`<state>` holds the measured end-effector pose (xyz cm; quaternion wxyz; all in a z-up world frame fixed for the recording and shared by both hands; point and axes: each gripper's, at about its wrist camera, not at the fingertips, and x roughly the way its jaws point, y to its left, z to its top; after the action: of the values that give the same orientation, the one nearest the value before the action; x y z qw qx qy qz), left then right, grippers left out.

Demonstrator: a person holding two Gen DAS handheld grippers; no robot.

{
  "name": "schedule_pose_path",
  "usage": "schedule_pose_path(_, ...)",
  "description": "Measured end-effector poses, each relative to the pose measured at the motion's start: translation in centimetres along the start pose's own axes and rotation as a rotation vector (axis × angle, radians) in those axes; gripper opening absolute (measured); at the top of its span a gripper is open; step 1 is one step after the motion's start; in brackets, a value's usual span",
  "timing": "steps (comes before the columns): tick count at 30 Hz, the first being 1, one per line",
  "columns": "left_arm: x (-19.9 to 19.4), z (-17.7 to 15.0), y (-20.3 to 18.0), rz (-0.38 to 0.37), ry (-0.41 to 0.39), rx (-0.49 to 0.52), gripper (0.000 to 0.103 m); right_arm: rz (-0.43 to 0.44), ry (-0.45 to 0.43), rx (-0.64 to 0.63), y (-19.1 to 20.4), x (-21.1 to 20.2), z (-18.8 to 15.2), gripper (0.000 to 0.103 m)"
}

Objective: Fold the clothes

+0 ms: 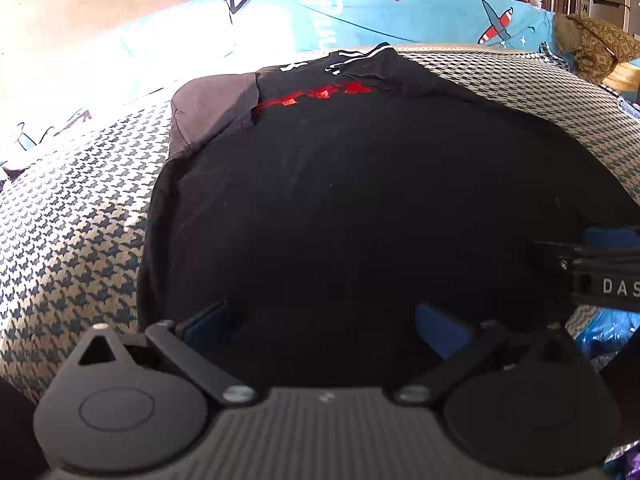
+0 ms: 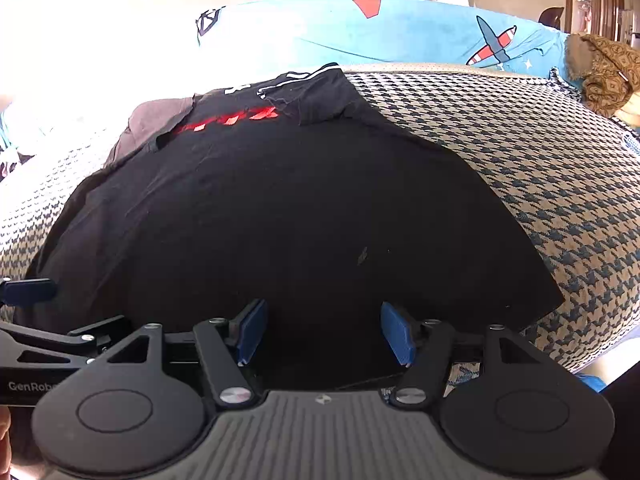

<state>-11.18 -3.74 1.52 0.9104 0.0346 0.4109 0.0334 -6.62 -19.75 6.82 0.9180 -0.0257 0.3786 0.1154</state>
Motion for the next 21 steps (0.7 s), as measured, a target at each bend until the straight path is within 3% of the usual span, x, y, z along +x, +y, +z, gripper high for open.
schedule_pose_path(13,-0.3,-0.7,-0.2,0.000,0.034,0.037,0.103,0.041,0.072,0.082,-2.1,-0.8,-0.7,0.063)
schedule_pose_path(21,-1.2,-0.9,-0.7,-0.028,0.022,0.054,0.103,0.021,0.015,0.230,-5.5,-2.6,-1.2,0.063)
